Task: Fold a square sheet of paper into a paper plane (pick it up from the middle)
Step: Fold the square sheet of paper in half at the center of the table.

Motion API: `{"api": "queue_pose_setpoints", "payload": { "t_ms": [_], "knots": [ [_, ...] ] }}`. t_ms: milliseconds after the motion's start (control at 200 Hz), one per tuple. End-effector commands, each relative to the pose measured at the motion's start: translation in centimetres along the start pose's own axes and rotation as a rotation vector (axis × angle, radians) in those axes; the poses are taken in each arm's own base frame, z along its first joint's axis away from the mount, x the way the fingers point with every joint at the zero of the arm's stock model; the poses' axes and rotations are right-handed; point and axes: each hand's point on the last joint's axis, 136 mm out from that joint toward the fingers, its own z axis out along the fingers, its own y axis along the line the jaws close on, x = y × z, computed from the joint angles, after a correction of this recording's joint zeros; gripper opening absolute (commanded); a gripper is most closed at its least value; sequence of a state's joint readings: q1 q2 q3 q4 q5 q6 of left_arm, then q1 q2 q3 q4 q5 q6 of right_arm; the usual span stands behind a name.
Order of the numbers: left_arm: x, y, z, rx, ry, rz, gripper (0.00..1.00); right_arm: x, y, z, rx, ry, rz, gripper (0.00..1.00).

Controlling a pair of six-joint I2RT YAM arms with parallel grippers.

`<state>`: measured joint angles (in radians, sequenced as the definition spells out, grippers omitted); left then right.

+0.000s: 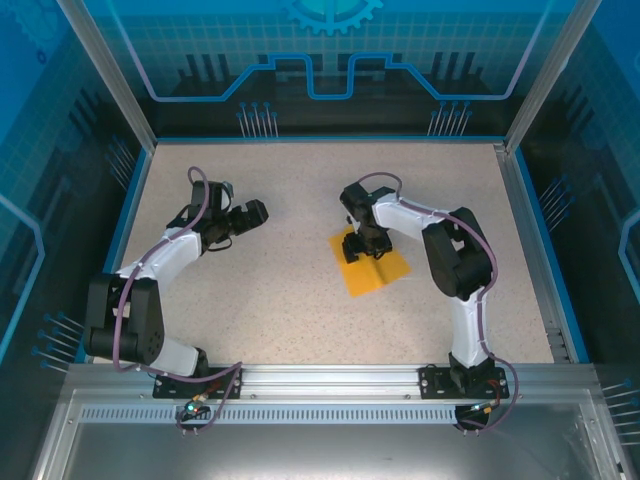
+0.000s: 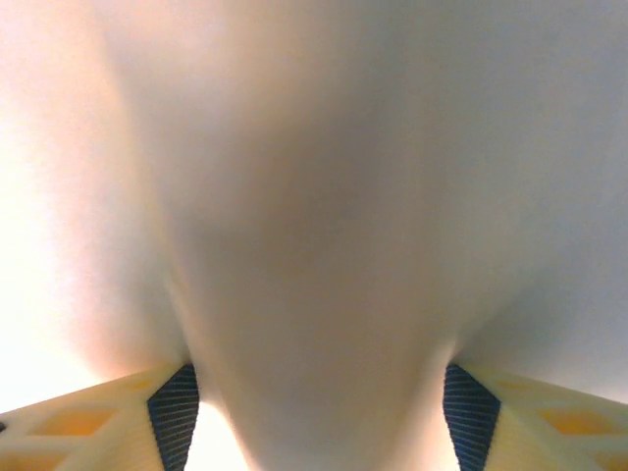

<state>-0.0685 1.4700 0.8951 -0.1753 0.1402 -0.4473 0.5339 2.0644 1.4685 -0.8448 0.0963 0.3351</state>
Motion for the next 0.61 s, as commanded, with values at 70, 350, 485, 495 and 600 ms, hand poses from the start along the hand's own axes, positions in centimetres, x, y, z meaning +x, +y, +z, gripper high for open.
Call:
{"api": "queue_pose_setpoints", "payload": {
  "t_ms": [70,350,485,495,600],
  "knots": [
    [1.4,-0.7,-0.4,0.041,0.026,-0.027,0.99,1.6,3.8,-0.4,-0.227,0.044,0.041,0.43],
    [4.5,-3.0,-0.5,0.198,0.098,-0.084,0.95,0.2,10.2,-7.0,-0.655,-0.072,0.104,0.3],
    [5.8,-4.6,-0.5,0.274,0.122,-0.104,0.89,0.1,11.8,-9.3,-0.794,-0.08,0.099,0.29],
    [6.0,-4.8,-0.5,0.279,0.124,-0.103,0.89,0.1,11.8,-9.3,-0.8,-0.078,0.099,0.29],
    [7.1,-6.4,-0.3,0.323,0.144,-0.088,0.84,0.0,11.2,-8.7,-0.799,-0.068,0.117,0.29]
  ]
}}
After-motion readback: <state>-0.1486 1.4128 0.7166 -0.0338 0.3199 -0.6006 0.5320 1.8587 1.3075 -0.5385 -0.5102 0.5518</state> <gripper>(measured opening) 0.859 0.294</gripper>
